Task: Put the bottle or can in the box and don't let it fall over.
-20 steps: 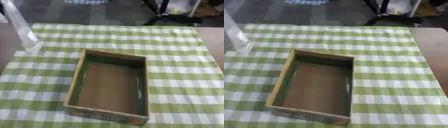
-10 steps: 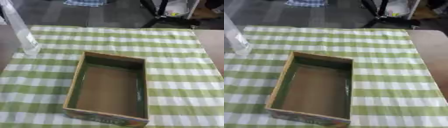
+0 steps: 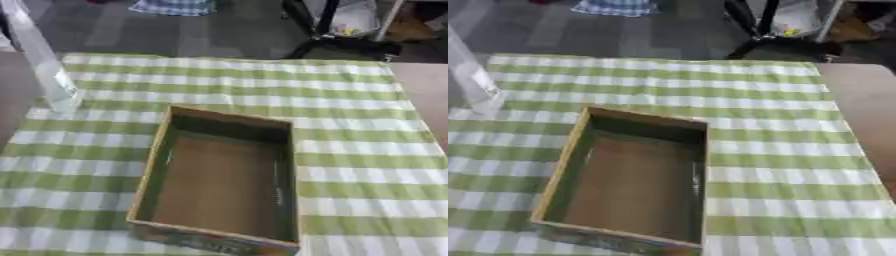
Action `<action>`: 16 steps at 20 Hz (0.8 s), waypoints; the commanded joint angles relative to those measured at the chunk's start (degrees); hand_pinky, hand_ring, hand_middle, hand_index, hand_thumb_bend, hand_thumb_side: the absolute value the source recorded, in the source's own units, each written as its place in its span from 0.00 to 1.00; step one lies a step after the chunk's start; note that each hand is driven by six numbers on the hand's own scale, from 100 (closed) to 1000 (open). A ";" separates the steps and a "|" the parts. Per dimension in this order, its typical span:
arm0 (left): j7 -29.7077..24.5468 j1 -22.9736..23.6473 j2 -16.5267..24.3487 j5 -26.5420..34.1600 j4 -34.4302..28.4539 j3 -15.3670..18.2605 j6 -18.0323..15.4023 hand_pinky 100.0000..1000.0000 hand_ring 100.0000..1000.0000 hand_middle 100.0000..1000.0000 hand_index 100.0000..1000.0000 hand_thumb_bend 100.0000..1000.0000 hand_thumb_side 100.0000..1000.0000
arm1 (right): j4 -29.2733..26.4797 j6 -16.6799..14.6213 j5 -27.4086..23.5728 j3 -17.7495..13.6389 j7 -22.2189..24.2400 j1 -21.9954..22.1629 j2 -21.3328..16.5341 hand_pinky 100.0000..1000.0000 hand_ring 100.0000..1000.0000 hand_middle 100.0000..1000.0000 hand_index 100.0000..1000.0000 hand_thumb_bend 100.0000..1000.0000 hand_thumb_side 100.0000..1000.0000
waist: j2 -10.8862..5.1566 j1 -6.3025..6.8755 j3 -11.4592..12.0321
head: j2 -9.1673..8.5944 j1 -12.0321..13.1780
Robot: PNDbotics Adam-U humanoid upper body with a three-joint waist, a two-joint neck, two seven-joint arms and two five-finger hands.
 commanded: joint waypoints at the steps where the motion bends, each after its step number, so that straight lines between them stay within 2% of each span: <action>1: -0.51 -2.39 3.13 -0.75 1.38 -0.44 0.12 1.00 1.00 0.97 1.00 0.93 0.24 | -1.03 -0.04 0.33 -0.20 0.30 -0.18 -0.87 0.90 1.00 1.00 1.00 0.00 0.58 | -0.53 0.21 -0.18 | -1.25 1.35; 6: -0.97 -5.18 2.61 -2.69 3.73 -1.37 -0.31 1.00 1.00 0.97 1.00 0.94 0.24 | -1.03 0.05 0.19 -0.05 0.60 -0.35 -0.73 0.90 1.00 1.00 1.00 0.00 0.58 | -0.33 0.04 -0.38 | -2.36 2.87; 16: -1.30 -8.66 1.80 -4.80 5.81 -2.23 -0.35 1.00 1.00 0.97 1.00 0.94 0.24 | -1.03 0.07 0.40 0.29 1.32 -0.58 -0.20 0.90 1.00 1.00 1.00 0.00 0.57 | 0.41 -0.36 -1.20 | -3.73 3.01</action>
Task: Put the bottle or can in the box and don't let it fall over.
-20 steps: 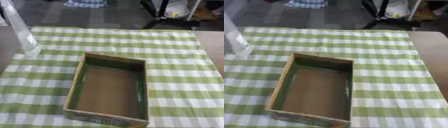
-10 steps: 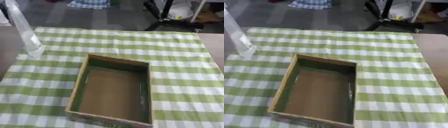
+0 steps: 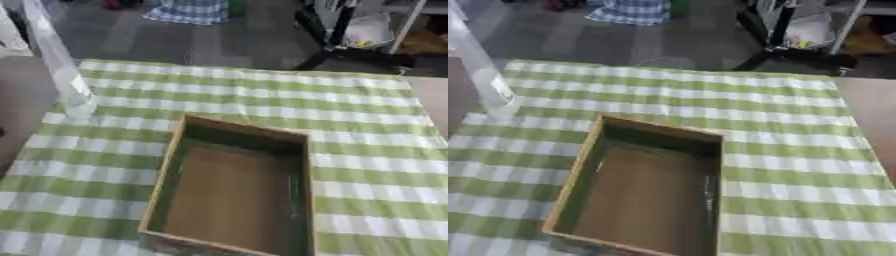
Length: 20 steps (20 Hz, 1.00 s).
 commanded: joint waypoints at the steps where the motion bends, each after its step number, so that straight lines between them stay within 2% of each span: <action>1: -0.39 -1.67 1.83 -0.57 -0.20 -0.06 -0.20 1.00 1.00 0.97 1.00 0.94 0.24 | -1.03 -0.16 0.41 -0.19 0.41 -0.12 -0.80 0.90 1.00 1.00 1.00 0.00 0.57 | -0.49 0.06 -0.19 | -1.31 0.21; 10: -0.54 -5.23 0.96 -2.39 0.58 -0.70 0.46 1.00 1.00 0.97 1.00 0.94 0.24 | -1.03 -0.33 0.49 0.25 1.21 -0.51 -0.46 0.90 1.00 1.00 1.00 0.00 0.57 | 0.31 -0.23 -1.20 | -2.60 0.93; 20: -0.67 -9.32 -0.49 -4.59 2.29 -1.43 1.14 1.00 1.00 0.97 1.00 0.91 0.24 | -1.03 -0.10 0.66 0.68 2.11 -1.68 -0.04 0.90 1.00 1.00 1.00 0.00 0.57 | 1.54 -0.20 -1.68 | -4.03 4.23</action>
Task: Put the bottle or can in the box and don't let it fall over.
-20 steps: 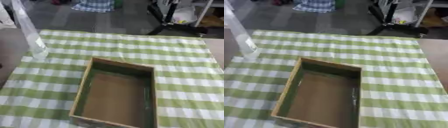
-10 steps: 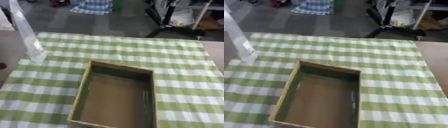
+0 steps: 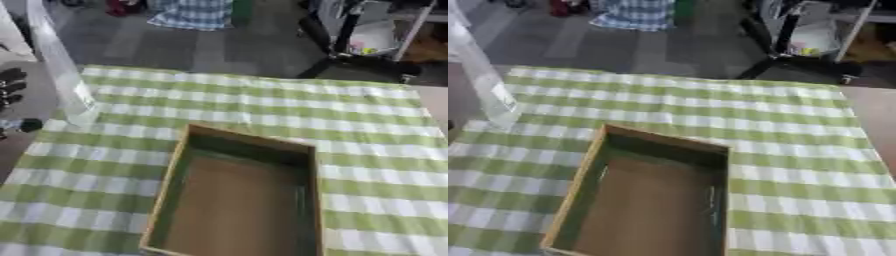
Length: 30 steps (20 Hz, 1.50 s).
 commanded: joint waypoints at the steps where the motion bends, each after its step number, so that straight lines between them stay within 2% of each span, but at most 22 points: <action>1: -0.52 -1.85 0.99 -0.82 -0.02 -0.15 0.17 1.00 1.00 0.97 1.00 0.91 0.24 | -1.03 0.11 0.50 -0.15 0.46 -0.21 -0.56 0.90 1.00 1.00 1.00 0.00 0.57 | -0.52 0.24 -0.21 | -1.05 0.92; 13: 0.51 -5.24 0.04 -1.05 1.35 0.11 2.72 1.00 1.00 0.98 1.00 0.92 0.24 | -1.03 0.62 1.24 0.15 0.94 -1.19 0.32 0.90 1.00 1.00 1.00 0.00 0.58 | 0.95 0.30 -1.14 | -2.47 2.00; 22: 5.03 -5.82 0.28 -1.95 1.18 0.24 3.25 1.00 1.00 0.97 1.00 0.93 0.24 | -1.03 0.71 1.92 0.36 1.42 -1.37 1.20 0.91 1.00 1.00 1.00 0.00 0.58 | 1.83 0.17 -1.74 | -3.09 2.17; 26: 6.29 -6.00 0.42 -2.33 0.55 -0.06 3.74 1.00 1.00 0.94 1.00 0.94 0.23 | -1.03 0.79 2.36 0.34 1.54 -1.13 1.67 0.91 1.00 1.00 1.00 0.00 0.58 | 1.89 -0.01 -1.40 | -2.83 1.66; 30: 5.68 -6.40 0.56 -1.77 -0.64 -0.47 4.26 1.00 1.00 0.96 1.00 0.95 0.26 | -1.03 1.10 2.60 0.41 1.44 -1.31 1.78 0.91 1.00 1.00 1.00 0.00 0.58 | 1.99 -0.06 -1.15 | -2.90 0.55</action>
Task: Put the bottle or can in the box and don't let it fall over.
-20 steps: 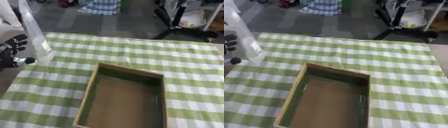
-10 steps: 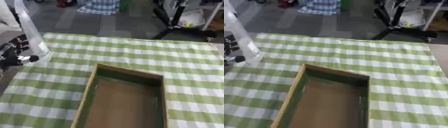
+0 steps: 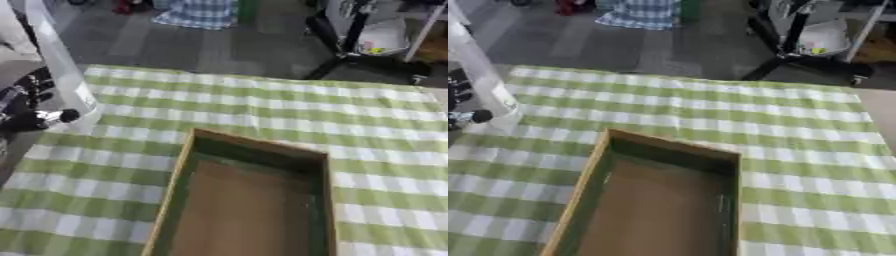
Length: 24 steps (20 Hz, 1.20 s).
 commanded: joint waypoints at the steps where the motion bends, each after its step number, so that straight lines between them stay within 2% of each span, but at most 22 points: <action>1: -0.69 -1.65 1.95 0.44 -1.57 -0.15 0.45 1.00 1.00 0.96 1.00 0.95 0.27 | -1.03 0.19 0.46 -0.12 0.11 0.02 -0.81 0.91 1.00 1.00 1.00 0.00 0.58 | -0.65 0.16 -0.04 | -0.62 -0.62; 6: -1.54 -2.48 1.89 -0.26 -1.68 -0.24 0.56 1.00 1.00 0.96 1.00 0.95 0.27 | -1.03 0.08 0.52 -0.02 0.24 -0.05 -0.75 0.91 1.00 1.00 1.00 0.00 0.58 | -0.39 0.07 -0.26 | -0.89 -0.34; 16: 3.37 -3.45 1.64 -2.10 0.08 0.23 0.20 1.00 1.00 0.94 1.00 0.93 0.22 | -1.03 0.29 1.03 0.13 0.63 -0.72 -0.08 0.91 1.00 1.00 1.00 0.00 0.58 | 0.88 0.23 -1.32 | -2.35 1.44; 24: 4.23 -4.34 1.34 -2.36 0.51 0.28 0.15 0.99 1.00 0.93 0.99 0.92 0.21 | -1.03 0.56 2.06 0.21 0.86 -1.40 0.87 0.91 1.00 1.00 1.00 0.00 0.58 | 2.28 0.45 -2.15 | -3.47 2.59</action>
